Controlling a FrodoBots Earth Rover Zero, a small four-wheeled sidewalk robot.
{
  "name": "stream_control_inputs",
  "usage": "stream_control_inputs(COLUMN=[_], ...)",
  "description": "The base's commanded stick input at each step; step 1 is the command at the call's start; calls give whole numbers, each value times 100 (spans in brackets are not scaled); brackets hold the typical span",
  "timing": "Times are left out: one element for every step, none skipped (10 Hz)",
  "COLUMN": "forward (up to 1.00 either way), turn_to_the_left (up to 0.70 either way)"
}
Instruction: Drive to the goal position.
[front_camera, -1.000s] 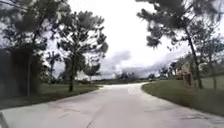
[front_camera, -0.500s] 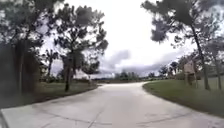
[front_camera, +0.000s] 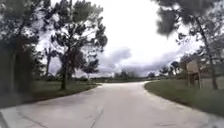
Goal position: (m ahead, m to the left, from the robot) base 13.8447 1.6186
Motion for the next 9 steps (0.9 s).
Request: stream_control_inputs(forward=[85, 85, 85, 85, 85, 85, 85, 85, 85], turn_to_the_left=[0, 0, 0, 0, 0, 0, 0, 0, 0])
